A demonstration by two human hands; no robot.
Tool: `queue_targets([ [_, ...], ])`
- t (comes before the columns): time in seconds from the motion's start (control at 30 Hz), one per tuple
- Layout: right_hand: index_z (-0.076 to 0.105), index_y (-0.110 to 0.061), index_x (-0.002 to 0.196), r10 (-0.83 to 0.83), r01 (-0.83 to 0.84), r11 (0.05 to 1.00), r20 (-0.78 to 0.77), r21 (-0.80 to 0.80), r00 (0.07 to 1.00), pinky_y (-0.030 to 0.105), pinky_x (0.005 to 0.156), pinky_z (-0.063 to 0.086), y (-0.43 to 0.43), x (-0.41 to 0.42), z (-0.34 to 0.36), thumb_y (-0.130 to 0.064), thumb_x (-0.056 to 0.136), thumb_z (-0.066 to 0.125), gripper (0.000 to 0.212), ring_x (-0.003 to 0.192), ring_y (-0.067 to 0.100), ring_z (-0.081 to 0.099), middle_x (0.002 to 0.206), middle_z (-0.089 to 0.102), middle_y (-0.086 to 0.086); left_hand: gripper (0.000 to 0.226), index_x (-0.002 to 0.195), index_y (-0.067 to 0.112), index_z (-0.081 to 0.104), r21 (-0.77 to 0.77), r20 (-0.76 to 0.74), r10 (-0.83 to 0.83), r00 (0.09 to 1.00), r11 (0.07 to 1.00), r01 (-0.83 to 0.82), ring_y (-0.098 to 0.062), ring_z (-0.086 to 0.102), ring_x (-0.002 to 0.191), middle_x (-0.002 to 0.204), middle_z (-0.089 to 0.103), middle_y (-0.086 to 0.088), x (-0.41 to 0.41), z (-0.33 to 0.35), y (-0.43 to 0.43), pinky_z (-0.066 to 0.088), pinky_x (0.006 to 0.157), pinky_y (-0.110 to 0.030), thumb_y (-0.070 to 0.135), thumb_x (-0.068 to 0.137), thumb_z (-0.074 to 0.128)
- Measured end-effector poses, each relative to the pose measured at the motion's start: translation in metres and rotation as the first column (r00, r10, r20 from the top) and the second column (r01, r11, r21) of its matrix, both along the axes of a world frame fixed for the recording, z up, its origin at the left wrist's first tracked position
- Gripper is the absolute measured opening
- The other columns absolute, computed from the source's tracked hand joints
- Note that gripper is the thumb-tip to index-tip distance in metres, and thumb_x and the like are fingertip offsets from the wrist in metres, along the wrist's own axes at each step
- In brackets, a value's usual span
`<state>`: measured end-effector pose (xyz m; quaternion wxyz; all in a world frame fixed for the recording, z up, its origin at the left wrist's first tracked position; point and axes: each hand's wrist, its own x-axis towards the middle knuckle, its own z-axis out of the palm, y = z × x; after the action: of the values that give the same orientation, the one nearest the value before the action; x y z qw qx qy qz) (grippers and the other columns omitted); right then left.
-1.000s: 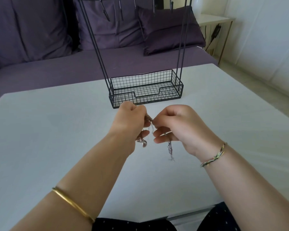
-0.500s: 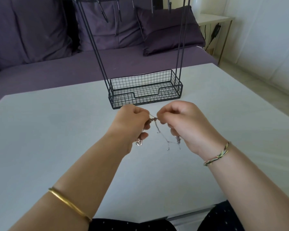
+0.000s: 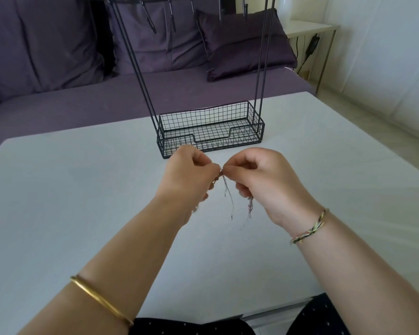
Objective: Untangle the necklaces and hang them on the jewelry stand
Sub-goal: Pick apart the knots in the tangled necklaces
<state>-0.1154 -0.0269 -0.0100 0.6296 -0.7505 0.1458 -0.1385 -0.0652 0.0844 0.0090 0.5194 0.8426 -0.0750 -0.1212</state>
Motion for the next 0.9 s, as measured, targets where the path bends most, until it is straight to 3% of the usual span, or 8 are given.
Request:
queue_targets([
  [0.13, 0.064, -0.006, 0.071, 0.020, -0.020, 1.000, 0.023, 0.010, 1.000, 0.033, 0.061, 0.059, 0.002, -0.001, 0.002, 0.001, 0.081, 0.062, 0.013, 0.061, 0.018, 0.063, 0.061, 0.060, -0.002, 0.009, 0.083, 0.012, 0.044, 0.038, 0.030, 0.043, 0.999, 0.998, -0.044, -0.015, 0.042, 0.044, 0.061, 0.056, -0.005, 0.002, -0.004, -0.001, 0.034, 0.040, -0.020, 0.010, 0.087, 0.052],
  [0.33, 0.061, 0.003, 0.075, 0.085, -0.085, 0.996, -0.026, -0.016, 0.996, 0.049, 0.065, 0.059, 0.006, -0.003, 0.002, 0.004, 0.083, 0.058, 0.009, 0.059, 0.025, 0.070, 0.061, 0.061, 0.002, 0.008, 0.087, 0.012, 0.037, -0.051, 0.024, 0.114, 0.993, 0.992, -0.112, -0.013, 0.041, 0.039, 0.059, 0.057, -0.005, 0.005, -0.008, -0.003, 0.032, 0.037, -0.018, 0.007, 0.092, 0.042],
  [0.43, 0.056, 0.002, 0.079, 0.062, -0.061, 0.998, -0.055, 0.024, 0.997, 0.051, 0.066, 0.058, 0.004, -0.001, 0.003, 0.004, 0.087, 0.051, 0.010, 0.057, 0.026, 0.069, 0.067, 0.059, 0.007, 0.004, 0.090, 0.006, 0.048, -0.227, -0.148, 0.092, 0.985, 0.966, -0.124, -0.012, 0.041, 0.038, 0.051, 0.056, 0.000, 0.010, -0.008, -0.002, 0.033, 0.037, -0.017, 0.008, 0.093, 0.051],
  [0.53, 0.052, -0.003, 0.082, 0.056, -0.053, 0.998, -0.114, 0.032, 0.992, 0.053, 0.071, 0.057, 0.001, 0.001, 0.001, 0.000, 0.090, 0.047, 0.010, 0.059, 0.027, 0.069, 0.073, 0.058, 0.007, 0.008, 0.088, 0.010, 0.052, -0.492, -0.389, -0.006, 0.921, 0.847, -0.202, -0.007, 0.041, 0.041, 0.065, 0.059, -0.001, 0.010, -0.004, -0.001, 0.031, 0.034, -0.014, 0.004, 0.094, 0.052],
  [0.6, 0.052, -0.005, 0.084, 0.089, -0.093, 0.995, -0.155, -0.018, 0.984, 0.054, 0.078, 0.053, 0.001, 0.002, -0.001, -0.004, 0.090, 0.047, 0.008, 0.067, 0.028, 0.071, 0.073, 0.061, 0.007, 0.014, 0.084, 0.013, 0.052, -0.571, -0.451, -0.048, 0.891, 0.783, -0.247, -0.003, 0.040, 0.038, 0.072, 0.061, 0.000, 0.010, -0.002, -0.002, 0.030, 0.034, -0.012, 0.003, 0.094, 0.052],
  [0.73, 0.056, -0.007, 0.080, 0.133, -0.137, 0.991, -0.182, -0.010, 0.974, 0.050, 0.083, 0.052, 0.003, 0.002, 0.002, -0.010, 0.087, 0.049, 0.010, 0.071, 0.024, 0.071, 0.072, 0.061, 0.005, 0.012, 0.087, 0.015, 0.060, -0.487, -0.402, 0.009, 0.915, 0.844, -0.223, -0.006, 0.034, 0.035, 0.063, 0.046, 0.000, 0.010, -0.001, 0.000, 0.030, 0.036, -0.014, 0.003, 0.088, 0.058],
  [0.9, 0.058, -0.010, 0.071, 0.098, -0.093, 0.995, -0.139, 0.039, 0.985, 0.041, 0.081, 0.055, 0.001, 0.000, 0.007, -0.016, 0.084, 0.057, 0.014, 0.057, 0.013, 0.062, 0.066, 0.059, 0.000, 0.023, 0.084, 0.013, 0.064, -0.147, -0.161, 0.044, 0.986, 0.987, -0.068, -0.013, 0.036, 0.041, 0.060, 0.044, 0.000, 0.005, -0.001, 0.000, 0.032, 0.044, -0.021, 0.001, 0.085, 0.045],
])
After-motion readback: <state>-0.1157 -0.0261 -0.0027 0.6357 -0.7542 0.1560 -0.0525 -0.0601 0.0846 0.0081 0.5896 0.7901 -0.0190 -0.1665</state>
